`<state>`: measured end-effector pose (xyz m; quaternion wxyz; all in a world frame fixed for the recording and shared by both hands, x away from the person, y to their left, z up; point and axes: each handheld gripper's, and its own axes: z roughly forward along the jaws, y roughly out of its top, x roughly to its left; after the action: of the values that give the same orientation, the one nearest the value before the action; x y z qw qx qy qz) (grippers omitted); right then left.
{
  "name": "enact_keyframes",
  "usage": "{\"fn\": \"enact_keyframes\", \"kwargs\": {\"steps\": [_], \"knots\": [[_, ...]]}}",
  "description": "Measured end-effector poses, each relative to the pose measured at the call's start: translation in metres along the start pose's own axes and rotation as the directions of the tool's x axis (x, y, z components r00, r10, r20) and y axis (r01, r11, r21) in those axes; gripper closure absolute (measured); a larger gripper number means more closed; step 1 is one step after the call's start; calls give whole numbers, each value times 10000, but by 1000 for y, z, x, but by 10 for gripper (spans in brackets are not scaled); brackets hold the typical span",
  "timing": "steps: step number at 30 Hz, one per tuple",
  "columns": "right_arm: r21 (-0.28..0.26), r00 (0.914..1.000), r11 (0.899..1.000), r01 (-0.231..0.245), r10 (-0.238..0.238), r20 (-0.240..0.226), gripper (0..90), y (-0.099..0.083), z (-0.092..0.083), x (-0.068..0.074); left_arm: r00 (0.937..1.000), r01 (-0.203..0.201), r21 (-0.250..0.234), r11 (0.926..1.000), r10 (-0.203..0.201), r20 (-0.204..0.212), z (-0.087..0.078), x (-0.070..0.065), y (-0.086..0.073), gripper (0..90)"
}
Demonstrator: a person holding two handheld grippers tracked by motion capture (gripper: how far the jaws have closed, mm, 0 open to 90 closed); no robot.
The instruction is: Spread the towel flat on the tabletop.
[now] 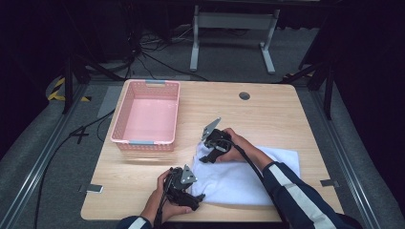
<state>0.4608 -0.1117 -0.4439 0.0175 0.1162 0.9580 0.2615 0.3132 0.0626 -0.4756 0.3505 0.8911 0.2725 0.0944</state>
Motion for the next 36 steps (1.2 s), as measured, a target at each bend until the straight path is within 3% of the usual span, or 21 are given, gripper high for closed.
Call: {"fn": "enact_keyframes", "kwargs": {"steps": [1,3,4,7,8,11,14,17,21,24,32,36], "knots": [[0,10000,10000,0,0,0,408,0,0,0,10000,61,12,10000,-61,61,0,-1,0,41],[-25,9996,9998,206,-207,-208,556,0,-1,3,10000,1,43,10000,-1,91,-2,-1,0,110],[-25,9996,9998,206,-207,-208,556,0,-1,3,10000,-4,28,10000,3,61,-3,-1,1,110],[-25,9992,9999,118,-119,-394,688,1,-1,5,9998,191,-177,9997,-191,9,-6,-1,0,238],[-14,9989,9998,180,-181,-431,708,1,-1,6,9994,350,-153,9993,-349,69,-7,-2,0,330],[-97,9988,9995,292,-296,-400,735,2,-1,7,9991,104,-276,9996,-93,417,-9,-4,0,573],[-168,9994,9994,286,-290,-211,755,4,-2,8,9975,112,-220,9997,-96,695,-10,-3,0,734],[-394,9987,9981,478,-485,-154,763,8,-2,12,9962,165,-24,9999,-162,852,-15,2,-2,771],[-796,9979,9947,648,-653,-39,769,17,-3,17,9974,247,110,9996,-254,677,-24,6,-9,775],[-1047,9968,9914,786,-796,-62,770,26,-2,20,9962,538,139,9985,-547,683,-32,11,-17,775],[-1157,9926,9860,1200,-1213,-39,771,39,3,27,9990,219,280,9994,-229,379,-40,10,-20,779],[-1408,9924,9825,1218,-1234,-25,774,43,-5,27,9999,157,-134,9998,-157,61,-44,9,-19,785]]}}
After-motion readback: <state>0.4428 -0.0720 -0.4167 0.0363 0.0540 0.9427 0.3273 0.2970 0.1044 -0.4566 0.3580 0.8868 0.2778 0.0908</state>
